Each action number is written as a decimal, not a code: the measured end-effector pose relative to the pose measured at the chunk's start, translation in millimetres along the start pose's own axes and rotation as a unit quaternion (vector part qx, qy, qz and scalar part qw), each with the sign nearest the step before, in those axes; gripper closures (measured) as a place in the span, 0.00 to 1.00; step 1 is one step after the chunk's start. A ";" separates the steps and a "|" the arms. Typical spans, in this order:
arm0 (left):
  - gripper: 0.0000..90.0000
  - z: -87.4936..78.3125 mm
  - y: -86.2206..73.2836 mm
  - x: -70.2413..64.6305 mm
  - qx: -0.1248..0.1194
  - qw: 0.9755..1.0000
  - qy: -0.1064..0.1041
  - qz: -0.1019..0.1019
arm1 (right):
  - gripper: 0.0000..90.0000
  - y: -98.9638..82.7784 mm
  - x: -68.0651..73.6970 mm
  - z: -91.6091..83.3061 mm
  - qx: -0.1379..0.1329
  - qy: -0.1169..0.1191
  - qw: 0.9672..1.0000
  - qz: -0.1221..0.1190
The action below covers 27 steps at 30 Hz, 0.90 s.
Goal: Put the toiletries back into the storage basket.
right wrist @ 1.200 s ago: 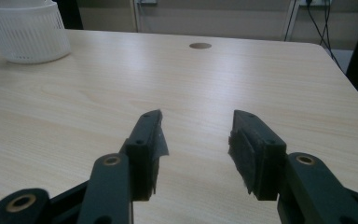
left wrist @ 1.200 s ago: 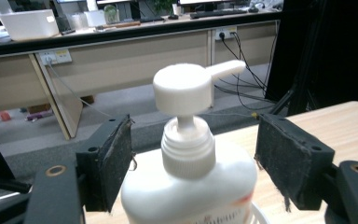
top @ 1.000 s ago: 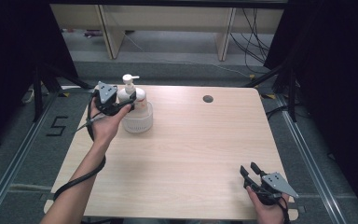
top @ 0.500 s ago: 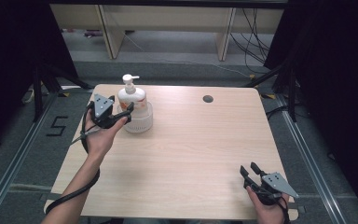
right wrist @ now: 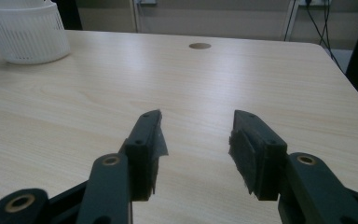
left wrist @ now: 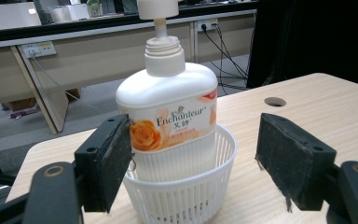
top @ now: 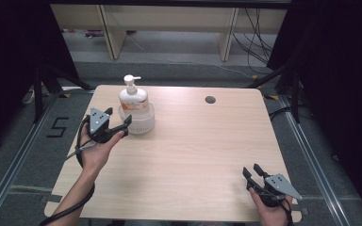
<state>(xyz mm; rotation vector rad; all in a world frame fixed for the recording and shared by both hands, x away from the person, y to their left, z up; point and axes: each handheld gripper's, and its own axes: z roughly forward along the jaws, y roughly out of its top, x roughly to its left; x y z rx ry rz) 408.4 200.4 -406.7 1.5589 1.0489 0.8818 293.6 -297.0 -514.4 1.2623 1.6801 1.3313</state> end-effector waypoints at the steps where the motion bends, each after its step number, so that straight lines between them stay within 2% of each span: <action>1: 0.29 0.0 0.0 0.0 0.000 1.000 0.000 0.000 | 0.59 0.0 0.0 0.0 0.000 0.000 1.000 0.000; 4: 0.29 -5.8 -5.9 -0.2 0.003 1.000 -0.004 0.003 | 0.59 0.1 -0.4 -0.8 0.004 -0.007 1.000 -0.003; 7: 0.28 -9.1 -9.9 0.2 0.006 1.000 -0.009 0.001 | 0.59 -0.2 -0.4 0.2 -0.002 -0.001 1.000 -0.002; 9: 0.28 -12.5 -14.4 1.2 0.009 1.000 -0.011 0.000 | 0.59 0.4 -2.4 -1.4 0.000 -0.007 1.000 -0.016; 10: 0.28 -14.4 -16.6 2.1 0.009 1.000 -0.011 -0.002 | 0.59 0.3 -3.2 -0.5 -0.009 -0.013 1.000 -0.022; 11: 0.28 -16.2 -19.0 3.2 0.008 1.000 -0.008 -0.002 | 0.59 0.3 -3.2 -0.5 -0.009 -0.013 1.000 -0.022; 12: 0.28 -19.7 -23.8 4.7 0.010 1.000 -0.007 -0.001 | 0.59 0.0 -1.2 -0.7 -0.001 -0.005 1.000 -0.006; 13: 0.28 -19.7 -23.8 4.7 0.010 1.000 -0.007 -0.001 | 0.59 0.0 -1.2 -0.7 -0.001 -0.005 1.000 -0.006; 18: 0.28 -28.6 -41.8 5.0 0.012 1.000 -0.008 0.004 | 0.58 0.0 -1.0 -0.7 0.000 -0.006 1.000 -0.007; 23: 0.28 -32.6 -51.7 4.6 0.010 1.000 -0.011 0.004 | 0.58 -0.1 -0.9 -0.4 -0.002 -0.006 1.000 -0.007; 24: 0.28 -34.4 -56.2 4.5 0.010 1.000 -0.014 0.007 | 0.58 0.4 -2.5 -1.4 0.000 -0.007 1.000 -0.016; 27: 0.28 -36.6 -61.3 4.0 0.013 1.000 -0.015 0.010 | 0.58 0.5 -3.4 -1.2 -0.004 -0.012 1.000 -0.024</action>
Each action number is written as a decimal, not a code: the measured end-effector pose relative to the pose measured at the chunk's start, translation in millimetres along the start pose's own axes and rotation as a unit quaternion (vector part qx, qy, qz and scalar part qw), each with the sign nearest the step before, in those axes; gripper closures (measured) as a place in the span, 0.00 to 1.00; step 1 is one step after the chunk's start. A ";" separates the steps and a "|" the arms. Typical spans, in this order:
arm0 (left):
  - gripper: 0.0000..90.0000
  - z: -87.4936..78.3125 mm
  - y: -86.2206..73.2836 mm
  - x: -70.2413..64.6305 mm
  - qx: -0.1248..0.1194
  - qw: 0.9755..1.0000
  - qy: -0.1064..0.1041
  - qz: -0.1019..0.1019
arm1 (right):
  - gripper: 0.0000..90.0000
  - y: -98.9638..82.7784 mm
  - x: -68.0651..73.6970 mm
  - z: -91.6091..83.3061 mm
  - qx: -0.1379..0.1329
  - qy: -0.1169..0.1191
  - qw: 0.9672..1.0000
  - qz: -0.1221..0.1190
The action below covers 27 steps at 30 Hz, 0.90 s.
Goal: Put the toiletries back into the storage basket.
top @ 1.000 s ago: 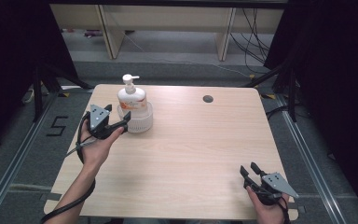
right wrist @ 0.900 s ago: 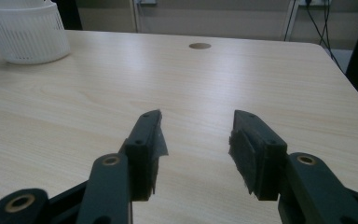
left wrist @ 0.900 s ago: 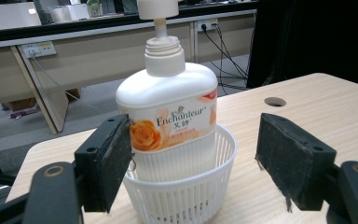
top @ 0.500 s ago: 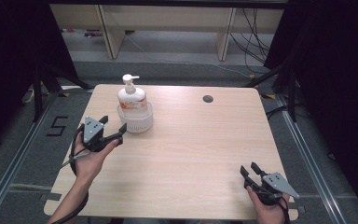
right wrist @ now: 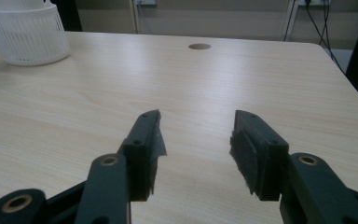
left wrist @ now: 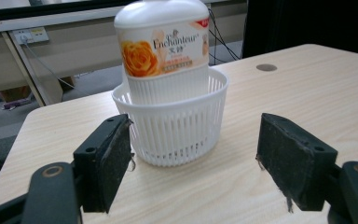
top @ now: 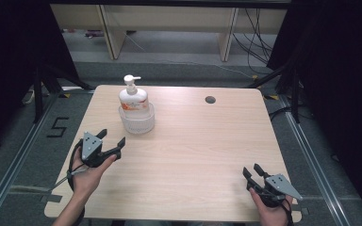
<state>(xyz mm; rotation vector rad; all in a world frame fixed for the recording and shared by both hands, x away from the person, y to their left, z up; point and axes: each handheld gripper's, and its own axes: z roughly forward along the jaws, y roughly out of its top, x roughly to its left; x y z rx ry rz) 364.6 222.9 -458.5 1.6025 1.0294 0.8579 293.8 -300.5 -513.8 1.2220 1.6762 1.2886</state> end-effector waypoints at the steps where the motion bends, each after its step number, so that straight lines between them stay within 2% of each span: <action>1: 0.28 -0.6 -3.1 0.1 0.002 1.000 -0.001 0.001 | 0.58 0.0 0.2 -0.1 0.000 0.001 1.000 0.001; 3: 0.28 -3.2 -13.1 0.5 0.010 1.000 -0.003 0.002 | 0.58 0.0 0.2 -0.1 0.000 0.001 1.000 0.000; 5: 0.28 -3.5 -16.6 1.2 0.010 1.000 -0.005 0.002 | 0.58 0.0 0.2 -0.1 0.000 0.001 1.000 0.001; 7: 0.28 -6.0 -26.4 2.9 0.017 1.000 -0.001 0.001 | 0.58 0.1 0.2 0.0 0.000 0.001 1.000 0.000; 14: 0.28 -8.5 -45.4 6.7 0.026 1.000 0.005 -0.005 | 0.58 0.0 0.4 0.1 0.001 0.000 1.000 -0.001; 15: 0.28 -9.0 -50.9 7.6 0.027 1.000 0.007 -0.009 | 0.58 -0.1 2.1 0.0 0.006 0.004 1.000 0.010; 21: 0.28 -9.5 -60.4 11.3 0.027 0.999 0.012 -0.019 | 0.58 -0.2 2.7 -0.1 0.009 0.009 1.000 0.015; 25: 0.28 -10.2 -66.6 13.1 0.027 0.999 0.016 -0.025 | 0.57 -0.1 0.0 0.1 0.001 0.001 1.000 -0.002; 26: 0.28 -10.2 -66.6 13.1 0.027 0.999 0.016 -0.025 | 0.57 -0.1 0.0 0.1 0.001 0.001 1.000 -0.002; 27: 0.28 -10.8 -68.0 13.5 0.028 0.999 0.017 -0.026 | 0.57 -0.6 1.5 1.3 -0.005 0.005 1.000 0.009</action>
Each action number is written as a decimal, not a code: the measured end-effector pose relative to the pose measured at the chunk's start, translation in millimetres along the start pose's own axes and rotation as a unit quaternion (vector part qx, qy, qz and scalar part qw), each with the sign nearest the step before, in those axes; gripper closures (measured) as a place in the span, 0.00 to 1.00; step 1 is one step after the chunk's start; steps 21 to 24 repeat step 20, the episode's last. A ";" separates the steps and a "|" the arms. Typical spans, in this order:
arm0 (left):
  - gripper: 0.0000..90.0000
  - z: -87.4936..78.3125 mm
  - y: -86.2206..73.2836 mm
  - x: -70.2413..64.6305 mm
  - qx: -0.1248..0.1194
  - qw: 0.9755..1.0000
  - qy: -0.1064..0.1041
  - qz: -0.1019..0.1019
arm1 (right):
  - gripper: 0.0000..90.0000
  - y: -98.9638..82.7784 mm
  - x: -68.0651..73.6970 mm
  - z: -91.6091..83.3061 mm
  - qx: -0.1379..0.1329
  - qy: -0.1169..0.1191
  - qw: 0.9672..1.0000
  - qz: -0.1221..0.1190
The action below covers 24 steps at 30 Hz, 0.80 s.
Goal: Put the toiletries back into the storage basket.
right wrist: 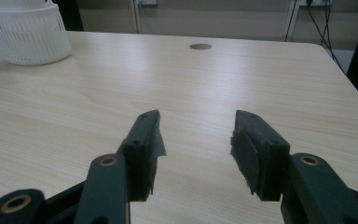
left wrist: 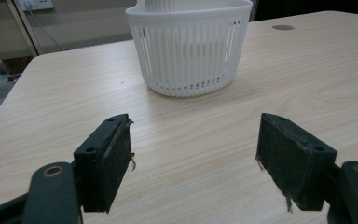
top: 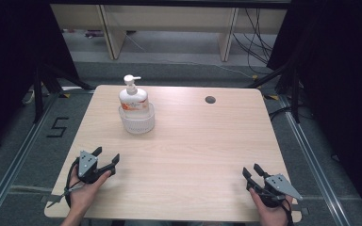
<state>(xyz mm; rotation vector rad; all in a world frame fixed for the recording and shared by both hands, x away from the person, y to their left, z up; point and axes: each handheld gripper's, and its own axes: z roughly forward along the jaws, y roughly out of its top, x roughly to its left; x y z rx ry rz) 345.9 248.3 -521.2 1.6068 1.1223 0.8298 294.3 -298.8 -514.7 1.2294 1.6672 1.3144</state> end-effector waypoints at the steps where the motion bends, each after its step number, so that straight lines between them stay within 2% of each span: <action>1: 0.29 -0.1 -1.2 0.4 -0.001 1.000 0.001 0.001 | 0.57 0.4 0.9 -1.1 0.012 0.005 1.000 0.008; 6: 0.29 -1.4 -3.4 2.1 -0.012 1.000 0.003 -0.003 | 0.57 0.5 0.0 -0.3 0.008 0.001 1.000 0.002; 11: 0.30 -2.1 -3.2 1.3 -0.007 1.000 0.004 0.000 | 0.57 0.9 -1.1 -0.4 0.010 -0.001 1.000 -0.003; 12: 0.30 -2.1 -3.1 1.6 -0.006 1.000 0.005 0.000 | 0.57 1.7 -1.5 -1.8 0.024 -0.001 1.000 -0.003; 16: 0.30 -2.2 -2.7 2.9 -0.005 1.000 0.006 -0.003 | 0.57 1.5 -1.0 -2.2 0.028 -0.001 1.000 0.003; 18: 0.31 -2.2 -2.7 2.9 -0.005 1.000 0.006 -0.002 | 0.57 0.4 -1.1 -0.3 0.012 0.007 1.000 0.011; 19: 0.31 -1.8 -2.9 2.7 -0.007 1.000 0.005 -0.002 | 0.57 0.7 -1.3 -1.2 0.015 -0.002 1.000 0.008; 24: 0.31 -1.8 -2.9 2.7 -0.007 1.000 0.005 -0.002 | 0.56 0.6 -1.4 -0.9 0.013 -0.001 1.000 0.009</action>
